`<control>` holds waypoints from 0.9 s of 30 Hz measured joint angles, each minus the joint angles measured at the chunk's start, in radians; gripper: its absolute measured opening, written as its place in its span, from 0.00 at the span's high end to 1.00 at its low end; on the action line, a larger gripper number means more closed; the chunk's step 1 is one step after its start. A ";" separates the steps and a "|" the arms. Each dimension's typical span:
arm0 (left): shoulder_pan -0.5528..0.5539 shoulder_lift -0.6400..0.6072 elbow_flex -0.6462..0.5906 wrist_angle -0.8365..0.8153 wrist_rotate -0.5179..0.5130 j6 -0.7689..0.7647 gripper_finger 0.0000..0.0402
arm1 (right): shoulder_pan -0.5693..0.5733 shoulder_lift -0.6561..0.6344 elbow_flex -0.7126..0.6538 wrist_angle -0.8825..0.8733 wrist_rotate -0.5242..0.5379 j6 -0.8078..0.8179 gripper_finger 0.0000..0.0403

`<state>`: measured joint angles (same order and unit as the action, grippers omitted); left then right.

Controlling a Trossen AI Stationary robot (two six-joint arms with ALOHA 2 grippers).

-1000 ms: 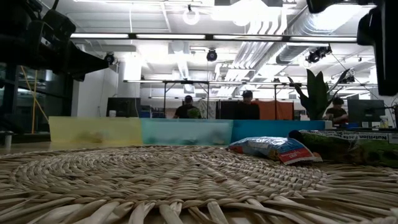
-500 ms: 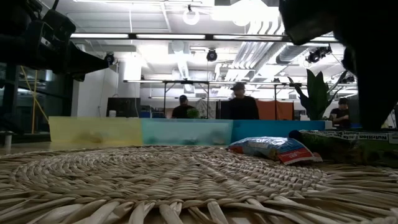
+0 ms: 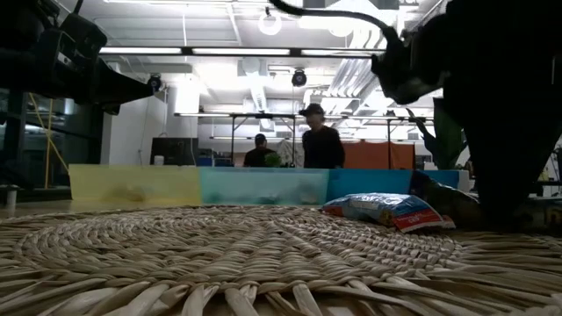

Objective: Pick and place Granola Bars by type
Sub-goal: Put the blue granola bar into the blue bin

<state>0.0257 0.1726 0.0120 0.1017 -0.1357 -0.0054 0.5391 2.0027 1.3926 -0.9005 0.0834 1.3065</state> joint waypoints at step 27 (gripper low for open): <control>0.000 0.000 0.000 0.000 0.000 0.000 1.00 | -0.018 0.008 0.000 -0.070 -0.010 -0.009 0.83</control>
<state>0.0257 0.1722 0.0120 0.1017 -0.1360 -0.0055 0.5213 2.0105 1.3926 -0.9703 0.0734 1.2976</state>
